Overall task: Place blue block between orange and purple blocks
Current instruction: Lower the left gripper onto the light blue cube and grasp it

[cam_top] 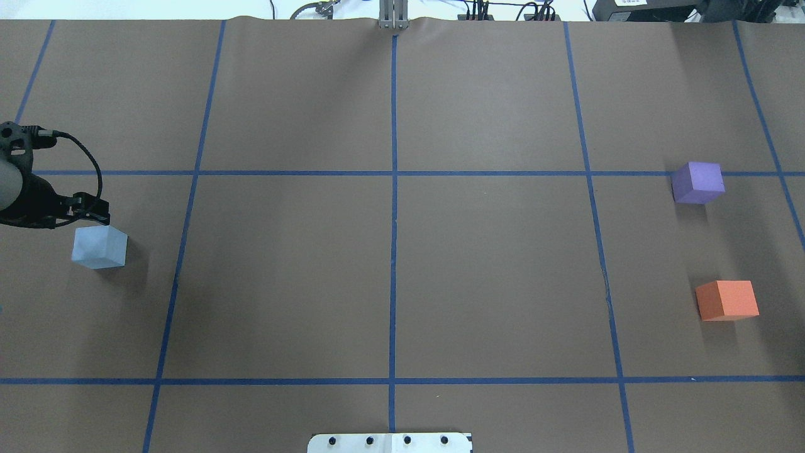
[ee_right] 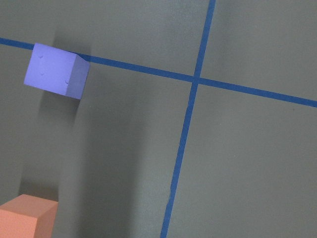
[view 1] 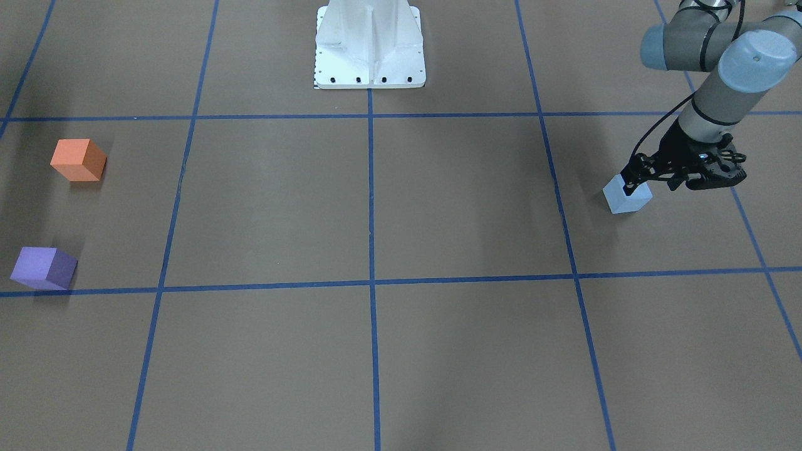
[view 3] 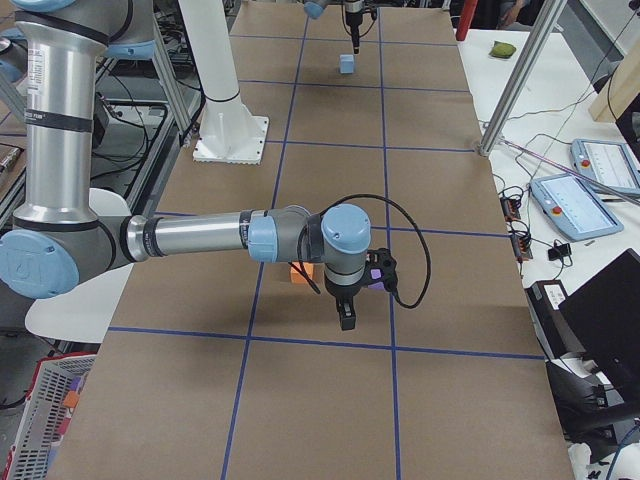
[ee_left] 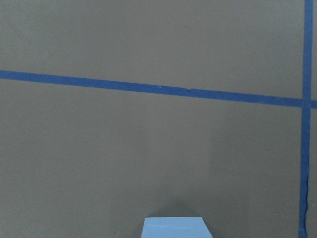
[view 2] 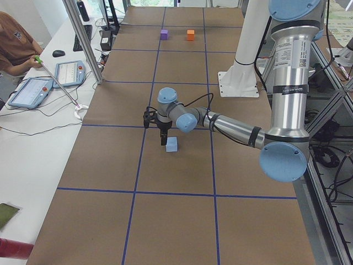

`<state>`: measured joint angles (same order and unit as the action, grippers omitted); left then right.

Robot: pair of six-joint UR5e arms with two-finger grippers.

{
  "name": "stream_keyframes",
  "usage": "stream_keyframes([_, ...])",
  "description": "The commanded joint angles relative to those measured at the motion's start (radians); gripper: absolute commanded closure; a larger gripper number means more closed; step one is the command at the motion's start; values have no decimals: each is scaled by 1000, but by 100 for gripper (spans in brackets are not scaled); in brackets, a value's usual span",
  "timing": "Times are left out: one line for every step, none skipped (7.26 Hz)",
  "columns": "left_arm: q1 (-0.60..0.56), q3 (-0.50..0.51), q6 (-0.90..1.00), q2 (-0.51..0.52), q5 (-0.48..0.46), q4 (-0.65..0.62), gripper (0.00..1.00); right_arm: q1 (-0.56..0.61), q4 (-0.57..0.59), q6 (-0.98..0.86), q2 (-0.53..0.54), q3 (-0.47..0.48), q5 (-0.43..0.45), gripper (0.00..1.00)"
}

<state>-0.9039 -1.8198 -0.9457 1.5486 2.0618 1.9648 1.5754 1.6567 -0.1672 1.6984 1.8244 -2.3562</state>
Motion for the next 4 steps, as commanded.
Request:
stream_keyframes([25, 19, 5, -2, -2, 0, 0, 0, 0, 0, 1, 1, 0, 0])
stream_keyframes([36, 22, 5, -2, -2, 0, 0, 0, 0, 0, 3, 1, 0, 0])
stream_keyframes([58, 31, 4, -2, -2, -1, 0, 3, 0, 0, 3, 1, 0, 0])
stream_keyframes([68, 49, 2, 1, -2, 0, 0, 3, 0, 0, 3, 1, 0, 0])
